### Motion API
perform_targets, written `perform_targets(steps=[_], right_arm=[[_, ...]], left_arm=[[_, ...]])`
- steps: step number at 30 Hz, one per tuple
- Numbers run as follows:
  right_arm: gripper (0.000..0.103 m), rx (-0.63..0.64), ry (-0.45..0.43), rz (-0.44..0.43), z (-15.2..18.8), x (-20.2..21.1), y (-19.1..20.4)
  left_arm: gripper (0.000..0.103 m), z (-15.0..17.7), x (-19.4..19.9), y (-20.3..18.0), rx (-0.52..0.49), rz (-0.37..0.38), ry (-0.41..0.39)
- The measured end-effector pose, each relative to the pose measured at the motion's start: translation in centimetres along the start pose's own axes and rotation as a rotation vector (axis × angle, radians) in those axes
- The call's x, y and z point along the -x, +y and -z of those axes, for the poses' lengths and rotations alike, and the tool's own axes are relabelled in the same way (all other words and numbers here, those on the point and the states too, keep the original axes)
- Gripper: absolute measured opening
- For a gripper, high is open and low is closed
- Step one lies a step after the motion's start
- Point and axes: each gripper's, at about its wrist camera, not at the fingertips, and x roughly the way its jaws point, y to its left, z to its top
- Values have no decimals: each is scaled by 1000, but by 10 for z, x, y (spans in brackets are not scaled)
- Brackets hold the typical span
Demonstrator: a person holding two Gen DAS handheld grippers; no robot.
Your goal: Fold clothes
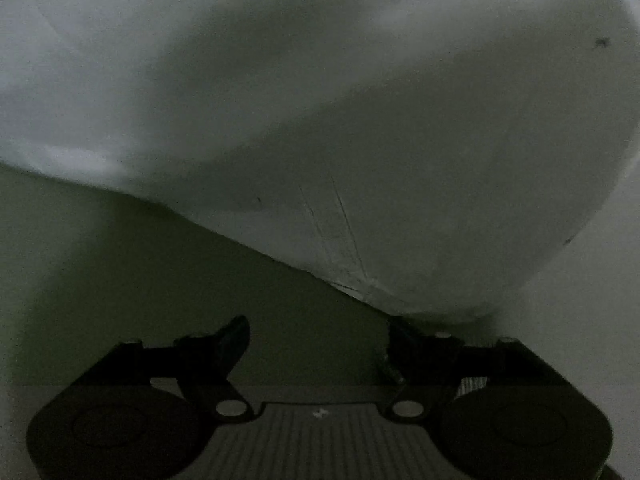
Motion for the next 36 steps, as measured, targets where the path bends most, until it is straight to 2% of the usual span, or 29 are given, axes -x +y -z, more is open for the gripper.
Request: perform_targets(steps=[1,3,5,8,11,15,18,21,22,26,30,34,36], right_arm=[[87,4,-18,-13,0,14,12],[90,11,-54,-39,-1,41,35],[103,15,-90,-80,1,70,59],[103,16,-114,-187,10,98,103],[103,28,-144,-262,22,132,148],[103,53,-229,-313,46,192,213],[103,18,-265,-369,68,247,255],[103,17,-277,-347,95,296,298],[103,33,-276,-332,105,311,312],[103,142,-239,-279,150,375,375],[101,210,-164,-226,195,422,427],[99,217,-92,-197,230,450,450],[95,184,-13,-180,239,458,455]], left_arm=[[83,0,20,2,-16,19,-11],[87,5,65,5,-72,38,-48],[93,12,112,11,-140,21,-103],[99,22,176,29,-196,-16,-177],[103,34,254,59,-199,-3,-292],[103,56,347,106,-174,-14,-480],[103,77,403,144,-158,-36,-601],[103,95,441,180,-164,-60,-641],[103,101,453,192,-176,-71,-616],[103,120,485,231,-244,-64,-427],[103,144,496,266,-254,-68,-292],[103,165,504,292,-233,-78,-147],[103,178,513,301,-237,-106,-103]])
